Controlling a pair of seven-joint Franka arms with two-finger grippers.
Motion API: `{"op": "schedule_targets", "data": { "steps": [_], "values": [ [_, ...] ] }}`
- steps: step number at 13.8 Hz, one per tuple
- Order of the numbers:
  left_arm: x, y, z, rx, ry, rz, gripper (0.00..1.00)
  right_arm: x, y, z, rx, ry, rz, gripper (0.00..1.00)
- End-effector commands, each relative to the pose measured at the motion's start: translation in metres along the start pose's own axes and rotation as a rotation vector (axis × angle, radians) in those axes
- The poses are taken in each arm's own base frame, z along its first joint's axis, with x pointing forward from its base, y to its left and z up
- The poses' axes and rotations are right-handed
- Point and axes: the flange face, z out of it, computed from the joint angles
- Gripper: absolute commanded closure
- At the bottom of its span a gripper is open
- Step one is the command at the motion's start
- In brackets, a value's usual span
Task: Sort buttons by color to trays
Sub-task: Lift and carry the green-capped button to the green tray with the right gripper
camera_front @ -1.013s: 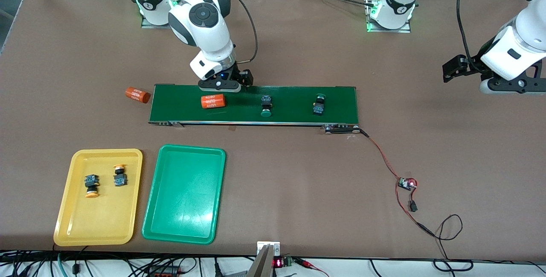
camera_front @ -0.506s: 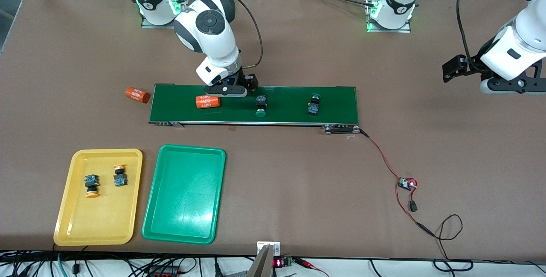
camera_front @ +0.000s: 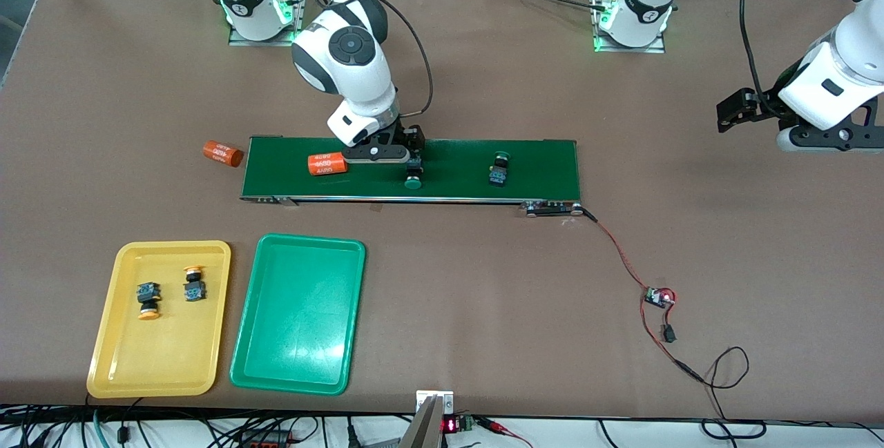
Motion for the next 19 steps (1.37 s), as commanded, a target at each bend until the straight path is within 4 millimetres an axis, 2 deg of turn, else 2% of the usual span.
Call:
{"op": "schedule_targets", "data": {
  "steps": [1, 3, 8, 9, 13, 15, 16, 17, 19],
  "values": [
    [-0.003, -0.003, -0.005, 0.01, -0.007, 0.01, 0.0, -0.003, -0.015, 0.014, -0.015, -0.002, 0.007, 0.0],
    [-0.004, -0.003, -0.006, 0.009, -0.006, 0.012, 0.0, -0.014, -0.023, 0.029, -0.032, -0.016, -0.008, 0.0],
    [-0.004, -0.002, -0.007, 0.006, -0.004, 0.015, 0.0, -0.015, -0.019, 0.044, -0.051, -0.027, -0.002, 0.01],
    [-0.004, -0.002, -0.007, 0.006, -0.004, 0.015, 0.0, -0.015, -0.019, 0.044, -0.051, -0.026, -0.003, 0.11],
    [-0.005, 0.002, -0.013, 0.006, 0.007, 0.022, 0.0, -0.011, -0.013, 0.045, -0.059, -0.022, -0.004, 0.73],
    [-0.005, 0.003, -0.013, 0.006, 0.005, 0.023, 0.0, -0.011, -0.013, 0.045, -0.06, -0.023, -0.002, 0.95],
    [-0.005, 0.002, -0.013, 0.006, 0.005, 0.022, 0.0, -0.009, -0.012, 0.044, -0.059, -0.02, 0.0, 1.0],
    [-0.005, 0.001, -0.013, 0.005, 0.004, 0.019, 0.0, -0.006, -0.011, 0.04, -0.058, -0.013, 0.003, 1.0],
    [-0.005, 0.0, -0.013, 0.005, 0.005, 0.019, 0.0, 0.02, 0.004, 0.02, -0.068, 0.025, 0.03, 1.0]
  ]
}}
